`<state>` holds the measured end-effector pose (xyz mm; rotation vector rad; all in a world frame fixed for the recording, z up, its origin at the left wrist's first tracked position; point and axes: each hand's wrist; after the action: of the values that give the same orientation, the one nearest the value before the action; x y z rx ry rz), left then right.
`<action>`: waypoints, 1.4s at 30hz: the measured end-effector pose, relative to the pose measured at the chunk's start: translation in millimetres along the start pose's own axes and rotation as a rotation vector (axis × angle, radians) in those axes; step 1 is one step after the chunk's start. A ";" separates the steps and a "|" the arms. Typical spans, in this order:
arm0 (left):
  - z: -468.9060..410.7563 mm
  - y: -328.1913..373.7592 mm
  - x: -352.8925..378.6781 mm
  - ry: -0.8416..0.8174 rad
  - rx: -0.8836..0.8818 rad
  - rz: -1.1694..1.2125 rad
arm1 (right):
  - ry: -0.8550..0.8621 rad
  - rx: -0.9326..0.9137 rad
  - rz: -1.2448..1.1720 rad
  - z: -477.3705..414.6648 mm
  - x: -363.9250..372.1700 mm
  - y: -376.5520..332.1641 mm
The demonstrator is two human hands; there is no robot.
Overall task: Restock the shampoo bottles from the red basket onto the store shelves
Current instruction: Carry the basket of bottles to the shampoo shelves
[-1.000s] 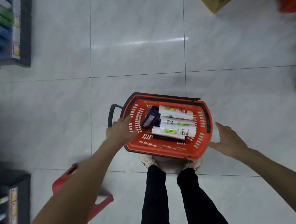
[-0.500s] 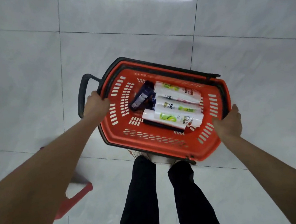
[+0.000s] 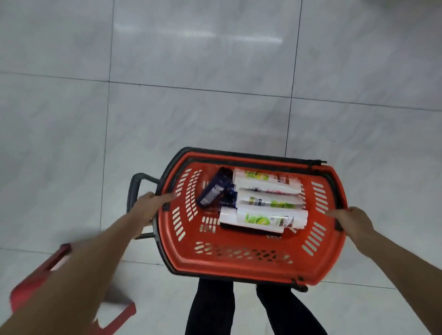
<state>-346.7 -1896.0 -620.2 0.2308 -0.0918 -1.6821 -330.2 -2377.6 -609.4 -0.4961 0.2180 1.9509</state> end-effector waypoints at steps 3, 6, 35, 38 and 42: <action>33.5 -17.6 -28.8 -0.061 -0.017 -0.010 | -0.012 -0.019 0.072 32.4 -0.6 -15.7; 77.6 -30.2 -62.3 -0.073 -0.038 -0.007 | -0.031 -0.022 0.152 86.5 1.6 -42.9; 428.7 -174.3 -455.5 0.408 -0.137 0.497 | -0.291 -0.570 0.936 558.8 323.6 -473.2; 425.8 -195.9 -481.8 0.447 -0.138 0.549 | -0.249 -0.600 1.010 579.0 377.4 -508.5; 414.1 -225.7 -536.3 0.435 -0.131 0.619 | -0.179 -0.629 1.043 608.2 463.1 -552.4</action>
<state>-593.1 -1367.8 -207.5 0.4166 0.2509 -0.9915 -141.7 -1536.4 -226.8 -0.6771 -0.3479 3.0904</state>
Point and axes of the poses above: each hand's wrist, its own z-axis away from the middle knuckle, its own x-axis out of the palm, y = z × x, and after that the axes turned 7 degrees about -y, right-handed
